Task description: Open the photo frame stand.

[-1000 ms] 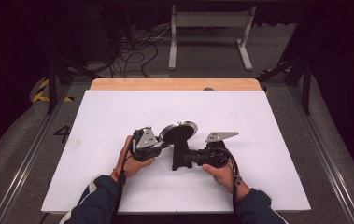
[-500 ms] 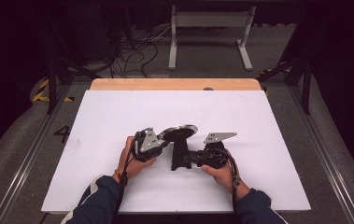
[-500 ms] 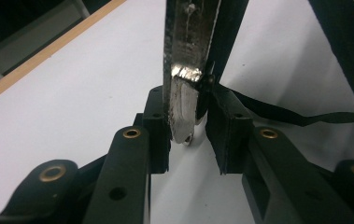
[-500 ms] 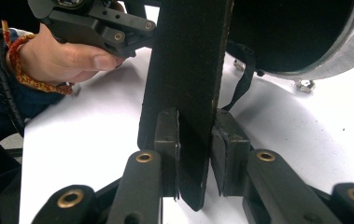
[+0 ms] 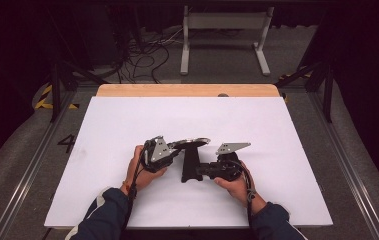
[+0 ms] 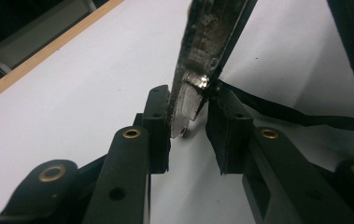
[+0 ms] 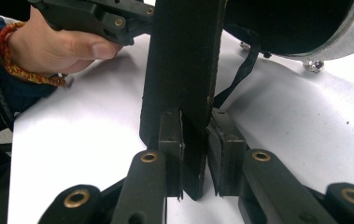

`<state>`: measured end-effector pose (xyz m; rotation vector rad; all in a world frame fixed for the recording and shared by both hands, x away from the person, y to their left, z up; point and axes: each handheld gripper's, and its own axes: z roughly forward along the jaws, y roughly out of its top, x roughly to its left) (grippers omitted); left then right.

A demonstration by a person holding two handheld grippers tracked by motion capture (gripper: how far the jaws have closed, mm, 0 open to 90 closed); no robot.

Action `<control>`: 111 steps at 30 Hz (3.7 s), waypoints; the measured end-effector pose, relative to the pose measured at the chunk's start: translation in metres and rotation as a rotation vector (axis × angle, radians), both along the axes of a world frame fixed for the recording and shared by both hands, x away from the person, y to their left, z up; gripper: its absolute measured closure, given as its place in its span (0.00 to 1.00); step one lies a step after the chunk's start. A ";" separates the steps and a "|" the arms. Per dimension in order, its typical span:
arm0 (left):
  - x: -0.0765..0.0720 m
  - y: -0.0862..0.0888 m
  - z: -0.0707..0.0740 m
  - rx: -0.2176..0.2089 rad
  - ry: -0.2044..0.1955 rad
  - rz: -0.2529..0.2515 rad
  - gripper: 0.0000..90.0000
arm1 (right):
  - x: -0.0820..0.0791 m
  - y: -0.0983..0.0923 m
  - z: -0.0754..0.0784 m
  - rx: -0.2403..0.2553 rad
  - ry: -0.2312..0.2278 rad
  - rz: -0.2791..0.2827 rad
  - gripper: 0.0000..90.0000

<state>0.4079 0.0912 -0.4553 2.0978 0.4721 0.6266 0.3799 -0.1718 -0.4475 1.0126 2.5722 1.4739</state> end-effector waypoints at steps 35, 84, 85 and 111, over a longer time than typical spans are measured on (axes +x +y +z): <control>-0.004 0.018 0.011 -0.041 0.032 -0.051 0.69 | -0.020 -0.006 0.030 -0.068 -0.161 -0.041 0.80; -0.002 0.014 0.008 -0.033 0.053 -0.035 0.83 | -0.059 0.081 -0.003 -0.167 -0.352 -0.084 1.00; -0.002 0.014 0.009 -0.032 0.055 -0.038 0.83 | -0.060 0.083 -0.004 -0.177 -0.356 -0.086 1.00; -0.002 0.004 0.004 -0.036 0.052 -0.019 0.79 | -0.059 0.097 -0.015 -0.287 -0.356 -0.133 1.00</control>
